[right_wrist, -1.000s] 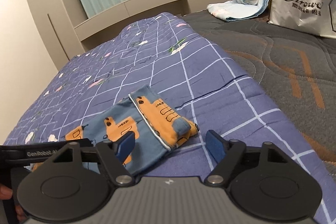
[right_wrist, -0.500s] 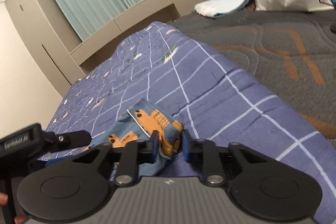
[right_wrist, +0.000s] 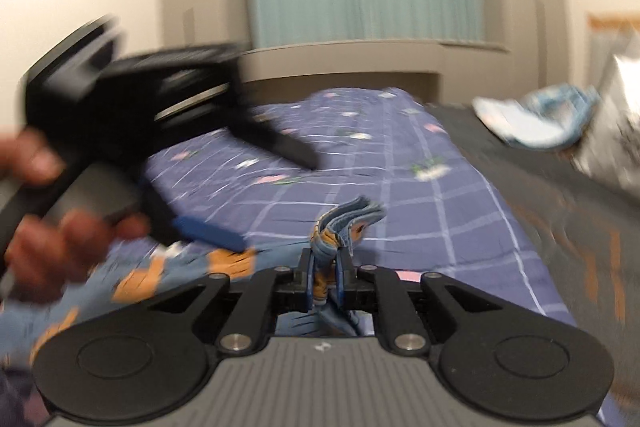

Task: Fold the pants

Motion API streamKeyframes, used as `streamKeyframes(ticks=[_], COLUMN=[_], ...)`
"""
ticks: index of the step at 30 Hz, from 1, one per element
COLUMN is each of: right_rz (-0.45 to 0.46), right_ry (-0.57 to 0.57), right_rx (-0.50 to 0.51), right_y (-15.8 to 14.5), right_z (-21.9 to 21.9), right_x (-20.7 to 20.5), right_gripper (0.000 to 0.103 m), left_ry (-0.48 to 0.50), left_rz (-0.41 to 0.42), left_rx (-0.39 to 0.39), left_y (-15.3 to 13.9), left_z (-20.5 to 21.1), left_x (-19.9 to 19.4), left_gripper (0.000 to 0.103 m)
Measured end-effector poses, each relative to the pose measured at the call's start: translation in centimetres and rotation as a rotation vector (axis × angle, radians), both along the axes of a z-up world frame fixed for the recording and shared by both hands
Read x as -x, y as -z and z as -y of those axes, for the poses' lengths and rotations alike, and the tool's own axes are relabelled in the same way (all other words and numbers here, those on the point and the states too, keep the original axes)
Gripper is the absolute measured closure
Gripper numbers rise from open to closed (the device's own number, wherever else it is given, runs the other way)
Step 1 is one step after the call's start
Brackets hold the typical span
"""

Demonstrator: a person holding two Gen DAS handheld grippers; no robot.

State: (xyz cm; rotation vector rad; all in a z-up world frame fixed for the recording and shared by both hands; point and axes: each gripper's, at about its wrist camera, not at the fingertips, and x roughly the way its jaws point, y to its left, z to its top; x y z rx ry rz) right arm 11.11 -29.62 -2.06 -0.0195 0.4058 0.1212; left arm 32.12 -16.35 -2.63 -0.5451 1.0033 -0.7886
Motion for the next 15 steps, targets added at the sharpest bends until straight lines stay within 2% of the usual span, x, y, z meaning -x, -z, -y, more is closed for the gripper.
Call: streamKeyframes(ticks=[1,3,6,7,8,9,11,13,15], right_rz=[0.002,0.005,0.002,-0.001,-0.005,-0.01,-0.017,-0.023,-0.031], right_ry=[-0.022,-0.064,-0.103,-0.118,-0.131,-0.145,-0.161,-0.171,-0.181], right_rx=[0.027,0.08,0.126,0.134,0.138,0.144,0.159,0.163,0.15], right_y=[0.0,0.0,0.2,0.3,0.4,0.5,0.7,0.8,1.0], right_z=[-1.0,-2.9,-4.9,-5.5,-6.0,-6.6,-7.4,-8.1,-8.5], right_x=[0.2,0.7,1.1,1.5,1.6,1.8,2.0,2.2,2.4], right_gripper=[0.092,0.092,0.092,0.092,0.092,0.092,0.092,0.092,0.092], left_ry=[-0.002,-0.014,-0.064,-0.08,-0.096,-0.112,-0.148,-0.175,-0.202], left_rz=[0.003,0.003,-0.022,-0.028,-0.031,-0.035,-0.035,-0.021,0.002], left_rx=[-0.001,-0.02,-0.055,-0.057,-0.057,-0.061,-0.08,-0.094,-0.116], left_y=[0.0,0.1,0.6,0.7,0.9,1.1,1.4,1.6,1.6], left_z=[-0.3,-1.1,-2.5,-2.9,-3.5,-4.2,-5.2,-6.1,-6.9], left_x=[0.2,0.5,1.2,1.5,1.9,2.2,3.0,3.8,4.6], left_gripper=[0.005,0.018,0.029,0.038,0.052,0.062,0.074,0.08,0.08])
